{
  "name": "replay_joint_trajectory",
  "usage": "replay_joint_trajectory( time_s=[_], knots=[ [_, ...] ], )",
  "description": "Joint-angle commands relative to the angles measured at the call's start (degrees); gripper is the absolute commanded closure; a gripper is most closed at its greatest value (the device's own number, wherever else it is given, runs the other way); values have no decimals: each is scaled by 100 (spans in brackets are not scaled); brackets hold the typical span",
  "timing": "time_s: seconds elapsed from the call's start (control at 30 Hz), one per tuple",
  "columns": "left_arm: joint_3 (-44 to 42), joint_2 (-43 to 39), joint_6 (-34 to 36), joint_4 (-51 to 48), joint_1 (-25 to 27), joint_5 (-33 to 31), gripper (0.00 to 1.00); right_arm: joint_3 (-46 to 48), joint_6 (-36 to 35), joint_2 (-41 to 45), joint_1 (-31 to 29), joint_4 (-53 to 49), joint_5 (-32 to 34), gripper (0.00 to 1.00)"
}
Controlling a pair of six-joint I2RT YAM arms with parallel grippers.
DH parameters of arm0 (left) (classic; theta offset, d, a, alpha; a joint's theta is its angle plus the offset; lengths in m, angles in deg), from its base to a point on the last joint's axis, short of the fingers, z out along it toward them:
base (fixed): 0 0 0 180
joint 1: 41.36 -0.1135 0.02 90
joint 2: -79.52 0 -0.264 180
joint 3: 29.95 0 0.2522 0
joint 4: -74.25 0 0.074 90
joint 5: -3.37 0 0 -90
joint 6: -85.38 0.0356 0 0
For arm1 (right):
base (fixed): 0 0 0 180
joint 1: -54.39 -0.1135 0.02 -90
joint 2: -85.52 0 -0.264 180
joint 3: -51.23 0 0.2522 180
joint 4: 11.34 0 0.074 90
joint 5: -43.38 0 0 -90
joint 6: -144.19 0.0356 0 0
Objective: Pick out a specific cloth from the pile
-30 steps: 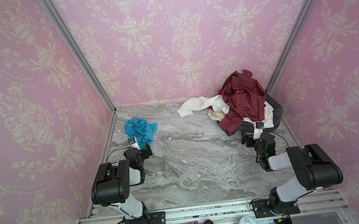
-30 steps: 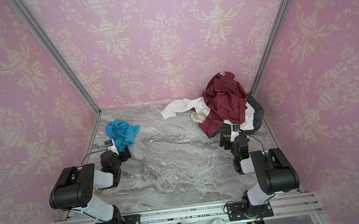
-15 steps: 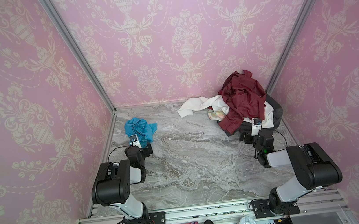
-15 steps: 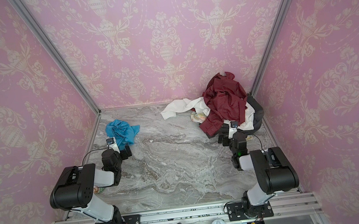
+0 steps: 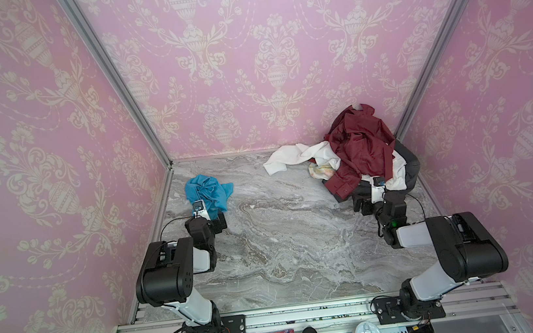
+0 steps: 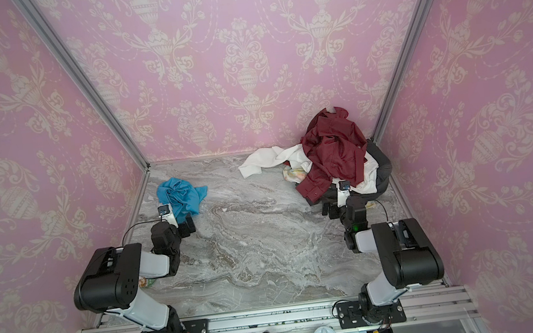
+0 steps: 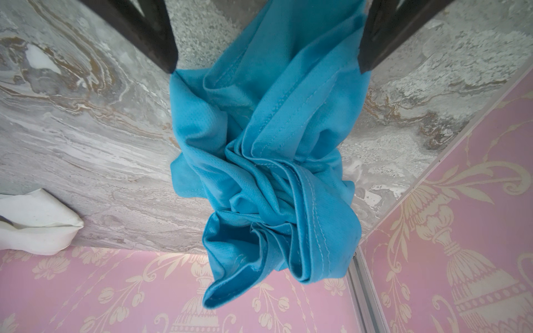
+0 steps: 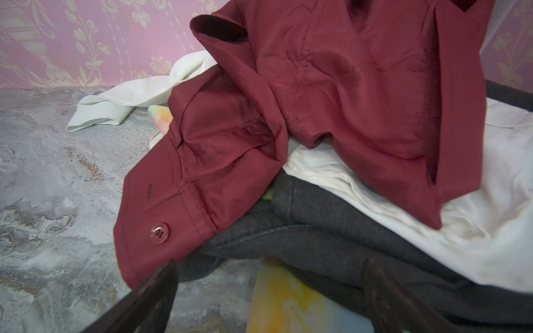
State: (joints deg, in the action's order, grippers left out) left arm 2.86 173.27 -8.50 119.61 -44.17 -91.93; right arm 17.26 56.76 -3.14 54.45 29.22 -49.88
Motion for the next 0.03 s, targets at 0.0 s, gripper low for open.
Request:
replay_joint_trajectory(
  time_s=[0.0],
  knots=[
    [73, -15, 115, 4, 35, -111, 1, -79, -30, -11, 38, 9, -124, 0]
  ],
)
